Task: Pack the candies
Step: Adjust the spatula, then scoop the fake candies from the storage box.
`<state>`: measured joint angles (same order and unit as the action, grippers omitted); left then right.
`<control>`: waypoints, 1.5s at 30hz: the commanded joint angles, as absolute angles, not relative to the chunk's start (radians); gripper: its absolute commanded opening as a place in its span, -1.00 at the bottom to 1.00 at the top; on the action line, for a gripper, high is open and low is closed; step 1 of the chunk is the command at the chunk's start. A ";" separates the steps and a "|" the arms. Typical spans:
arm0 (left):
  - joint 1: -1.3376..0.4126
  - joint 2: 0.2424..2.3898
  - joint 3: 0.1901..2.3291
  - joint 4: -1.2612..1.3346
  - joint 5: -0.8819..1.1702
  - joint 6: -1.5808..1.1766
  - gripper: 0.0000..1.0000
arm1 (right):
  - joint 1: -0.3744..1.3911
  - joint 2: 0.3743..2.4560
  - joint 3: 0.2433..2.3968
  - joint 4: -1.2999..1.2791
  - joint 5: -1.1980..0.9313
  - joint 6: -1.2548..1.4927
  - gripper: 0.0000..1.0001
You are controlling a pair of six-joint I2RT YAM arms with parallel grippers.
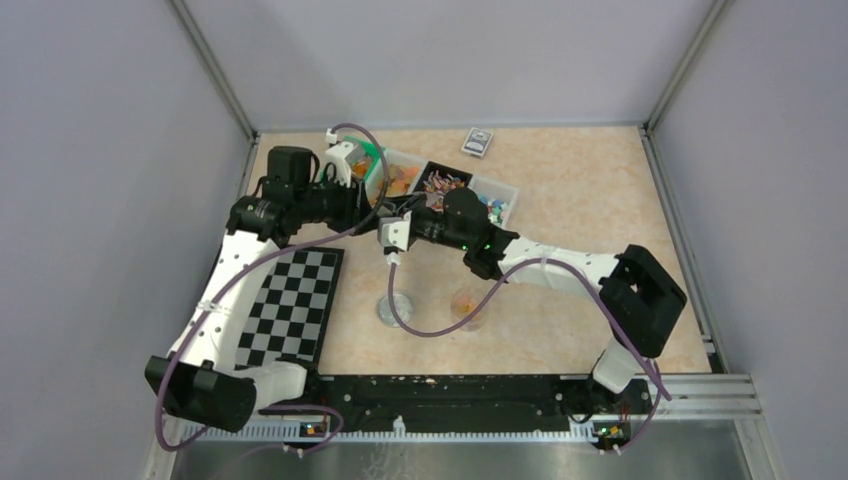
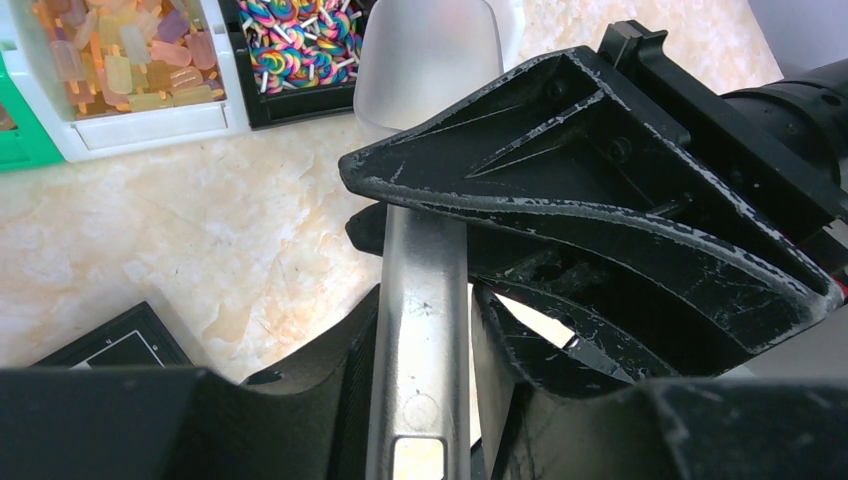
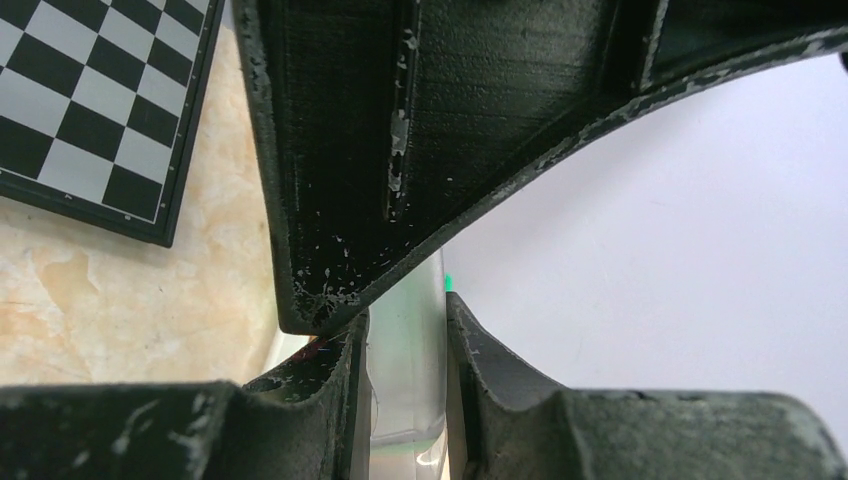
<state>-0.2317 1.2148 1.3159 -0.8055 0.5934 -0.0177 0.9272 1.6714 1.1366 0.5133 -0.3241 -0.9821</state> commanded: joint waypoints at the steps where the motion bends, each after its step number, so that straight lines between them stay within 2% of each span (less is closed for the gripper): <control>1: -0.235 1.175 1.298 -0.730 0.586 -0.025 -0.16 | 0.934 1.677 1.147 0.582 -0.304 -0.906 -1.00; 7: -0.235 1.160 1.269 -0.679 0.592 -0.034 -0.18 | 0.936 1.671 1.137 0.581 -0.321 -0.905 -1.00; 9: -0.235 1.162 1.270 -0.667 0.595 -0.039 -0.26 | 0.936 1.669 1.133 0.585 -0.322 -0.904 -1.00; 11: -0.235 1.164 1.272 -0.658 0.598 -0.040 -0.42 | 0.936 1.668 1.129 0.588 -0.325 -0.906 -1.00; 13: -0.235 1.166 1.274 -0.653 0.595 -0.040 -0.80 | 0.937 1.668 1.128 0.593 -0.328 -0.903 -1.00; 15: -0.235 1.164 1.277 -0.659 0.574 -0.041 -1.00 | 0.938 1.668 1.126 0.605 -0.325 -0.877 -1.00; 16: -0.235 1.162 1.281 -0.665 0.558 -0.041 -1.00 | 0.938 1.667 1.125 0.610 -0.321 -0.861 -0.93; 19: -0.235 1.158 1.312 -0.716 0.490 -0.018 -1.00 | 0.938 1.652 1.100 0.638 -0.303 -0.813 -0.38; 23: -0.232 1.148 1.355 -0.773 0.361 -0.009 -1.00 | 0.925 1.599 0.991 0.716 -0.306 -0.682 -0.02; 26: -0.230 1.164 1.403 -0.817 0.238 -0.009 -1.00 | 0.916 1.539 0.888 0.748 -0.315 -0.571 0.41; 30: -0.210 1.197 1.427 -0.825 0.167 0.044 -1.00 | 0.913 1.437 0.786 0.727 -0.202 -0.314 0.45; 38: -0.155 1.362 1.515 -0.897 0.027 0.116 -1.00 | 0.867 1.300 0.909 0.087 0.280 0.182 0.40; 41: -0.145 1.420 1.565 -0.918 0.016 0.130 -1.00 | 0.747 1.299 1.015 -0.232 0.346 0.478 0.25; 45: -0.132 1.522 1.655 -0.949 -0.026 0.140 -1.00 | 0.657 1.318 1.067 -0.371 0.395 0.597 0.22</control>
